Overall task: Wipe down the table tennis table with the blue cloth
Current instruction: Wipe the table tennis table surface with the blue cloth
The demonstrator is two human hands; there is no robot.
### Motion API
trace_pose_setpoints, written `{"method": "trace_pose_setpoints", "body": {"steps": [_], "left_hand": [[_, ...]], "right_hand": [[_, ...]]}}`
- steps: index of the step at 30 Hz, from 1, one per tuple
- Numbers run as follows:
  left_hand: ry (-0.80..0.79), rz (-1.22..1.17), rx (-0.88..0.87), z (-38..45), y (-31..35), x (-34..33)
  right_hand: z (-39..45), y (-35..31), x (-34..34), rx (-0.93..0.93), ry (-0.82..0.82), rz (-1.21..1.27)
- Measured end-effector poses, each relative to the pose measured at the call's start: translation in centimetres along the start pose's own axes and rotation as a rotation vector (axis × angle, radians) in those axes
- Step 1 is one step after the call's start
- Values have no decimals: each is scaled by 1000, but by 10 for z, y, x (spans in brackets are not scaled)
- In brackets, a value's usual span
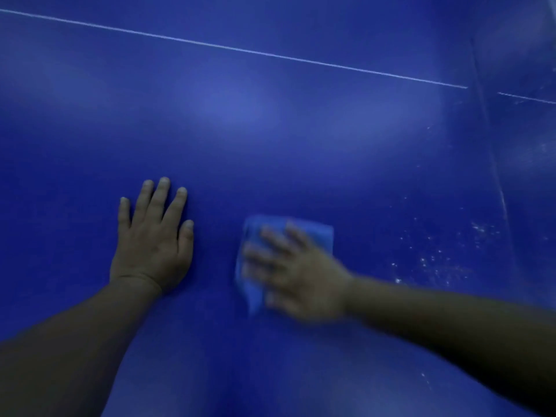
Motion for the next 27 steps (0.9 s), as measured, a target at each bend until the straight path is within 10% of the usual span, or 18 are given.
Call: {"method": "trace_pose_setpoints", "body": {"steps": [4, 8, 11, 19, 24, 27], "left_hand": [[-7, 5, 5, 0, 1, 0], [-4, 18, -5, 2, 1, 1], [-8, 19, 3, 1, 0, 0], [-15, 14, 4, 1, 0, -1], [-18, 16, 10, 2, 1, -1], [-23, 17, 9, 2, 0, -1]], "right_hand": [[-31, -6, -1, 171, -76, 27], [-83, 207, 36, -735, 98, 35], [-151, 246, 38, -1156, 142, 31], [-110, 10, -7, -34, -83, -14], [-164, 190, 28, -990, 156, 20], [-156, 148, 20, -1087, 180, 42]]}}
Point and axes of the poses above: each hand's wrist, its own z-axis towards the middle knuckle, its own x-axis out of the back of the hand, y = z × x, the point moved 10 cm from there along z, towards the middle knuckle, and after that the axes turned 12 degrees about x, right-handed, at the moved point
